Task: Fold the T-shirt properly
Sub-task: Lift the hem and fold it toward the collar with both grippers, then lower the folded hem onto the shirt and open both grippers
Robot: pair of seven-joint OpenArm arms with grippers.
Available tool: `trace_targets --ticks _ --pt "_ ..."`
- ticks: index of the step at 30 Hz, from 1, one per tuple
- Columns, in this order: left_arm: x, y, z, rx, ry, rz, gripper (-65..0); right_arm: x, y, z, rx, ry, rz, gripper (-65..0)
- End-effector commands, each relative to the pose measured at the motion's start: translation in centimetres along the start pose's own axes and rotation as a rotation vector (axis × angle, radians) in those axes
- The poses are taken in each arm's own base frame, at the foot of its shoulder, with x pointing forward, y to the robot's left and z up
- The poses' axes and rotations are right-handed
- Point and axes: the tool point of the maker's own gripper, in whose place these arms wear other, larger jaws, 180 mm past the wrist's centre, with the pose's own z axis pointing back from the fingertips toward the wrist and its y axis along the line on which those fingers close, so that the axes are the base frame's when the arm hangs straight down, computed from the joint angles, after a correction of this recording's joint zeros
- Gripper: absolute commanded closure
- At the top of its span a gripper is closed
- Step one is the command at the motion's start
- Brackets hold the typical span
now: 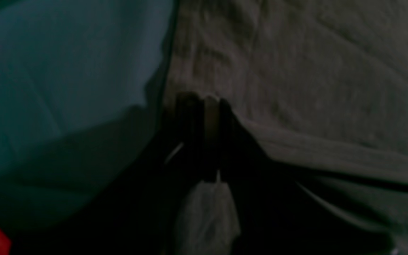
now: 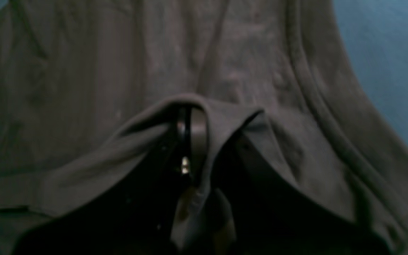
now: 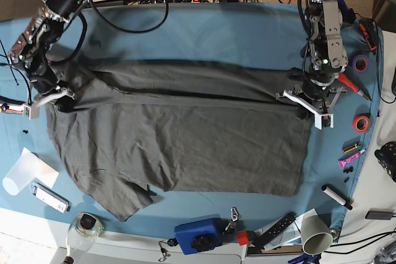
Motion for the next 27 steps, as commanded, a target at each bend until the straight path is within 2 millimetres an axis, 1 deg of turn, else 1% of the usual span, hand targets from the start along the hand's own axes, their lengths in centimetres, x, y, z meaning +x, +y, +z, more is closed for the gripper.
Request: trace_targets --ticks 1,6,10,12,16,18,22,24,27 --pt "2.1 0.2 0.0 0.006 -0.063 -0.008 0.0 2.8 0.0 0.2 0.008 -0.077 0.006 0.0" --pt "2.4 -0.3 -0.1 -0.017 -0.07 -0.023 0.0 4.4 0.1 -0.9 0.034 -0.092 -0.02 0.0" --pt "2.7 -0.4 -0.2 -0.02 -0.075 -0.024 0.0 5.8 -0.2 -1.0 0.014 -0.098 0.025 0.0" --pt "3.3 -0.6 -0.3 -0.022 -0.086 -0.023 0.0 5.9 0.1 -1.2 0.01 -0.079 0.061 0.0" --pt "4.1 -0.6 -0.8 -0.023 -0.097 -0.02 0.0 5.4 0.8 -2.0 0.0 -0.039 0.131 0.0" --pt "3.6 -0.5 -1.4 -0.021 -0.077 -0.013 0.0 5.4 1.0 -2.3 -0.003 -0.039 0.131 0.0" --pt "1.7 0.0 -2.9 -0.011 -0.012 0.005 0.0 5.8 1.0 -2.2 -0.006 -0.058 0.13 0.0" --pt "1.1 0.1 -3.2 -0.009 0.006 0.009 0.0 5.8 0.8 -2.2 -0.014 -0.057 0.136 0.0" --pt "1.1 0.1 -3.2 -0.008 0.007 0.01 0.0 6.0 0.9 -2.2 -0.015 -0.071 0.138 0.0"
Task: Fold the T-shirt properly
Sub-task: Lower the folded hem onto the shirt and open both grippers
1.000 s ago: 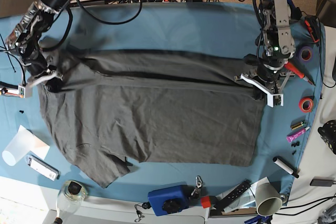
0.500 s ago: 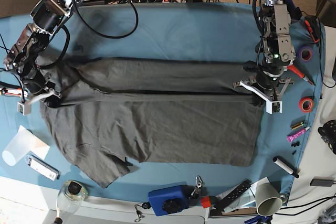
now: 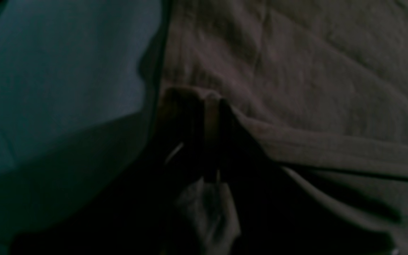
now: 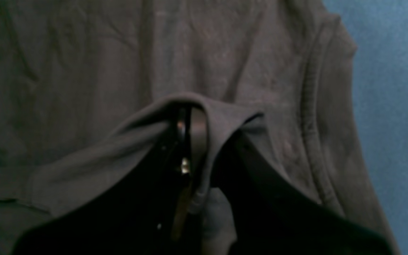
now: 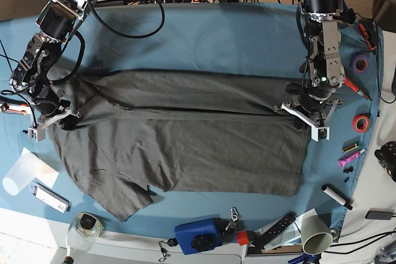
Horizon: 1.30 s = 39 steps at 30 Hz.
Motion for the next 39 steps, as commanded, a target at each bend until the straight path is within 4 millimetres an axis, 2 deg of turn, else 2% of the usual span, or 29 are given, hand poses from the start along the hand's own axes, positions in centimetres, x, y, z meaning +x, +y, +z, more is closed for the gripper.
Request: trace_targets --ticks 1,5,7,9,10,12,19,23,28,31,35,39 --pt "1.1 0.3 0.0 0.009 -0.023 -0.006 0.0 2.9 -0.5 0.7 -0.009 -0.081 0.02 0.0" --pt "1.4 0.2 0.0 0.009 -0.028 -0.007 0.0 2.9 -0.5 0.7 -0.009 -0.081 0.021 0.0" --pt "1.6 0.2 -0.1 0.008 -0.032 -0.007 -11.8 2.9 -0.5 0.7 -0.008 -0.084 0.021 0.0" --pt "1.8 0.2 -0.1 0.008 -0.035 -0.006 -21.2 3.1 -0.4 0.7 -0.006 -0.088 0.024 -8.7" --pt "1.8 0.2 -0.1 0.008 -0.036 -0.007 -23.7 3.3 -0.5 0.7 -0.007 -0.09 0.024 -13.0" --pt "1.9 0.2 0.0 0.009 -0.034 -0.011 -24.6 3.7 -0.6 0.8 -0.011 -0.099 0.023 -18.0" --pt "4.2 0.5 1.4 0.017 -0.051 -0.046 -24.6 6.3 -0.5 1.6 0.02 -0.148 0.007 -18.3" --pt "5.8 0.3 2.7 0.029 -0.06 -0.089 -24.6 8.3 -0.7 2.9 0.069 -0.177 -0.042 -18.3" --pt "7.2 0.1 4.3 0.049 -0.068 -0.134 -24.6 9.7 -2.7 5.2 0.077 -0.214 -0.107 -18.3" --pt "6.3 0.1 4.7 0.051 -0.042 -0.138 -24.6 9.6 -4.4 6.6 0.058 -0.209 -0.141 -18.3" --pt "2.9 0.7 5.2 0.059 0.048 -0.138 -24.7 10.1 -6.5 8.8 0.037 -0.217 -0.165 -18.3" --pt "0.5 1.7 5.8 0.099 0.097 -0.104 -29.6 10.9 -8.2 10.8 0.009 -0.223 -0.141 -18.3"
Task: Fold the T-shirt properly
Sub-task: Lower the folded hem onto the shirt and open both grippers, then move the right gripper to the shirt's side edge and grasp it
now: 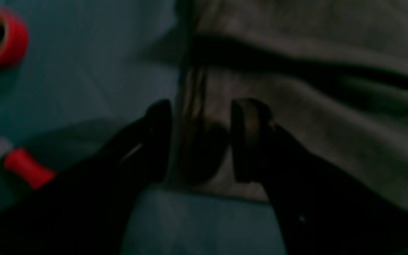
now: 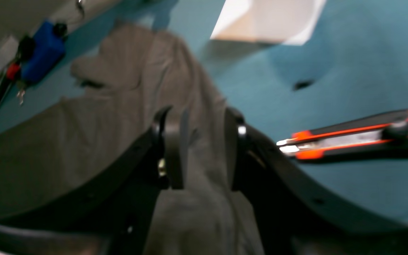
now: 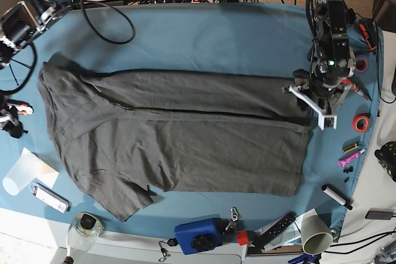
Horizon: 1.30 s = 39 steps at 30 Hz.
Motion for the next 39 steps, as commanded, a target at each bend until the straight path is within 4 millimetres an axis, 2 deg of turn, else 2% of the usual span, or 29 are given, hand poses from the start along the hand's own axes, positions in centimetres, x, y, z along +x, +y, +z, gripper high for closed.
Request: trace_targets --ticks 1,9,27,33,37,39 --pt "1.6 0.2 0.4 0.006 -0.056 -0.006 -30.0 2.9 0.0 1.2 -0.001 -0.067 0.037 -18.3" --pt "1.5 0.2 0.3 0.004 -0.061 -0.006 -29.9 3.2 -1.0 2.2 -0.037 -0.03 0.064 -18.3" --pt "1.0 0.6 0.3 0.026 -0.051 0.017 -29.9 2.8 -1.1 2.3 -0.04 -0.006 0.065 -18.3" --pt "-1.1 1.6 -0.3 0.082 0.005 0.077 -29.9 2.8 -1.1 2.3 -0.039 -0.005 0.065 -18.3" --pt "-1.7 0.9 -0.3 0.055 0.032 0.107 -29.8 2.8 -1.1 2.3 -0.039 -0.003 0.065 -18.3" --pt "-1.9 0.5 -0.3 0.043 0.037 0.127 -27.5 2.7 -1.1 2.3 -0.039 0.0 0.065 -18.3"
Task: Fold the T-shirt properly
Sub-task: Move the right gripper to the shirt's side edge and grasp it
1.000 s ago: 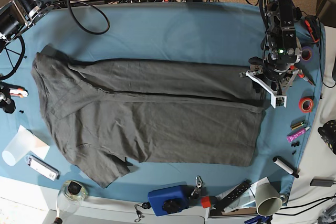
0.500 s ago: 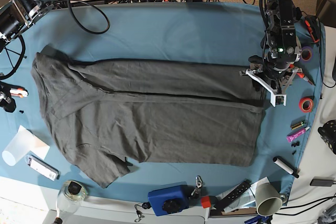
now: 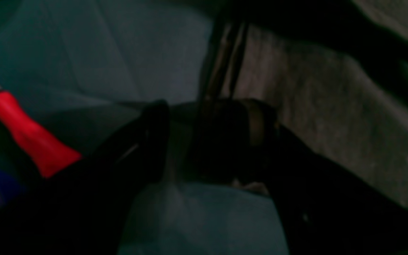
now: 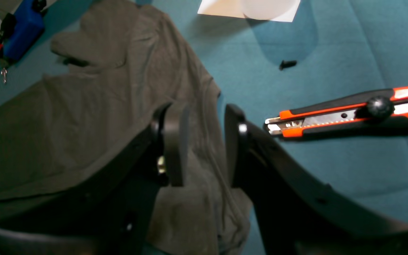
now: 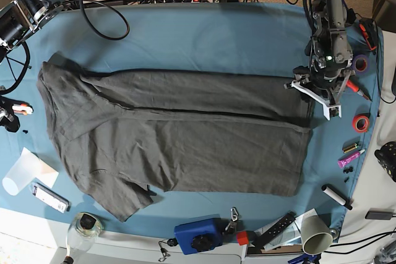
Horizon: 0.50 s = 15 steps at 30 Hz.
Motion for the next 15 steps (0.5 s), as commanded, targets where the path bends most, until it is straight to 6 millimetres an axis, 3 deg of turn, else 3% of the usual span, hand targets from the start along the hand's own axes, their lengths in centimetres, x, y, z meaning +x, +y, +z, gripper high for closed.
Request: trace_targets --ticks 1,7,15 --pt "0.6 -0.2 0.2 -0.002 -0.014 0.023 -25.5 3.1 -0.5 1.7 -0.022 -0.069 0.045 -18.3" --pt "0.1 -0.6 0.2 -0.016 0.009 0.069 -10.8 3.0 -0.4 1.6 -0.021 -0.067 0.043 -18.3" --pt "0.0 -1.3 0.3 -0.057 0.016 0.075 -0.7 0.8 0.3 0.2 -0.01 0.006 0.08 -18.3"
